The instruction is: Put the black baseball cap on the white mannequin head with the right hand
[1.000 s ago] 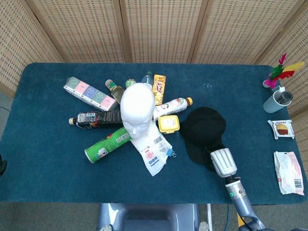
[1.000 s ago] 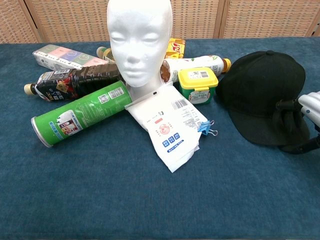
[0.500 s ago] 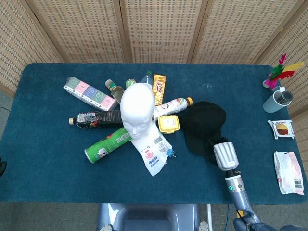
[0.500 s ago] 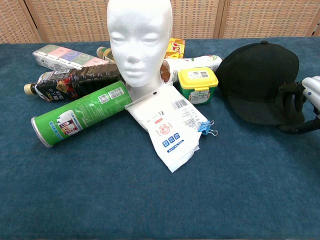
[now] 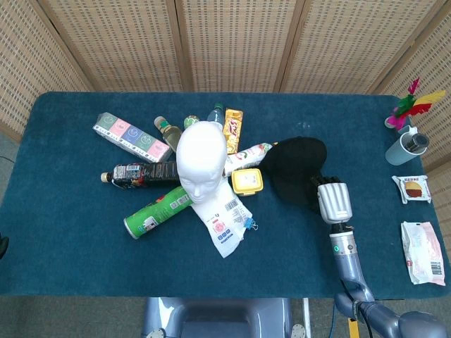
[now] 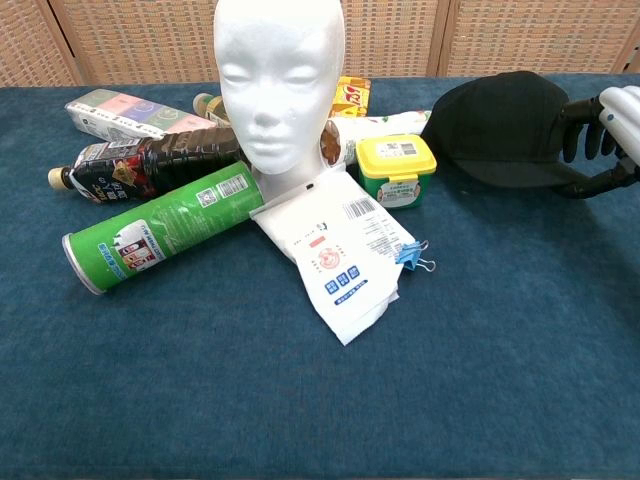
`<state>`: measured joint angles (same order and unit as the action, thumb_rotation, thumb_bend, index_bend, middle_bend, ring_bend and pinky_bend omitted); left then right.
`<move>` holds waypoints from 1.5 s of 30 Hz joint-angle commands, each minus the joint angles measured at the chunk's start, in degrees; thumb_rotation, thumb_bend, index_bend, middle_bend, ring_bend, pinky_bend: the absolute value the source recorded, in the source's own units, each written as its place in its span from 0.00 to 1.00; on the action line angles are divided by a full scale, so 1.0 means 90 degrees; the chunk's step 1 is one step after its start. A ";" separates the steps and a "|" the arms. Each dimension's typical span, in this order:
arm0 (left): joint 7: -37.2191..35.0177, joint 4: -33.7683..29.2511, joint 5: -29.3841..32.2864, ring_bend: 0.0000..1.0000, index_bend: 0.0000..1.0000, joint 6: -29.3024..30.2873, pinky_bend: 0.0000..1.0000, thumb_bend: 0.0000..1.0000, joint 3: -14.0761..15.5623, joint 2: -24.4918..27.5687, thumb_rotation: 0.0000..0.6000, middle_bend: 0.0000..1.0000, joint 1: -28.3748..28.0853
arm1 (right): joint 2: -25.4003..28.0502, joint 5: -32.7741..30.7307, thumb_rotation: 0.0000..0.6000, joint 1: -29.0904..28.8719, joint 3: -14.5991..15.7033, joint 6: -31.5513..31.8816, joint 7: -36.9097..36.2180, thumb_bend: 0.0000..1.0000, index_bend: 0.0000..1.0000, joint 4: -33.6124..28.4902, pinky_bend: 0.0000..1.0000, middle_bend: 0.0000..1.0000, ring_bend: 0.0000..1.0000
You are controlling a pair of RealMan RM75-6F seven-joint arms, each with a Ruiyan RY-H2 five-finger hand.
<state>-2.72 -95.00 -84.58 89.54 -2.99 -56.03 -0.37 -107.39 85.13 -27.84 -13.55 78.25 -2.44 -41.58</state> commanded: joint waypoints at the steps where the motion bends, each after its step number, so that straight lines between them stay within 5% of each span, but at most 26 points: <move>1: 0.0002 -0.0001 0.0004 0.39 0.66 0.0000 0.33 0.35 -0.0003 0.0004 1.00 0.52 0.0001 | -0.0107 -0.0088 1.00 -0.0140 -0.0063 -0.0111 0.0044 0.25 0.50 0.0235 0.54 0.53 0.54; 15: 0.0006 -0.0017 0.0036 0.39 0.66 0.0015 0.33 0.35 0.0018 0.0004 1.00 0.52 0.0052 | -0.0091 -0.0541 1.00 -0.0665 -0.0303 -0.0805 0.0479 0.27 0.47 0.0385 0.66 0.38 0.45; 23: -0.0028 0.0033 0.0072 0.39 0.66 0.0017 0.33 0.35 0.0035 -0.0012 1.00 0.52 0.0092 | -0.0073 -0.0762 1.00 -0.0789 -0.0520 -0.0659 0.0568 0.32 0.53 0.0311 0.82 0.50 0.62; 31: -0.0032 0.0065 0.0079 0.39 0.66 -0.0012 0.33 0.35 0.0040 -0.0042 1.00 0.52 0.0093 | -0.0140 -0.0704 1.00 -0.0832 -0.0403 -0.0516 0.0388 0.49 0.60 0.0525 0.86 0.60 0.71; 34: -0.0033 0.0069 0.0097 0.39 0.66 -0.0020 0.33 0.35 0.0037 -0.0036 1.00 0.52 0.0097 | -0.0133 -0.0738 1.00 -0.0838 -0.0392 -0.0555 0.0348 0.53 0.57 0.0517 0.85 0.58 0.70; 42: -0.0053 0.0085 0.0107 0.39 0.66 -0.0025 0.33 0.35 0.0047 -0.0043 1.00 0.52 0.0117 | 0.0069 -0.0911 1.00 -0.0836 -0.0337 -0.0943 0.0560 0.92 0.49 0.0245 0.74 0.48 0.60; 45: -0.0059 0.0094 0.0104 0.39 0.66 -0.0030 0.33 0.35 0.0052 -0.0049 1.00 0.52 0.0121 | 0.0158 -0.0993 1.00 -0.0821 -0.0344 -0.1031 0.0699 0.98 0.45 0.0061 0.70 0.45 0.56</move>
<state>-3.24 -94.15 -83.64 89.27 -2.53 -56.47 0.71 -106.38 76.54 -35.31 -16.64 69.31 3.39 -40.46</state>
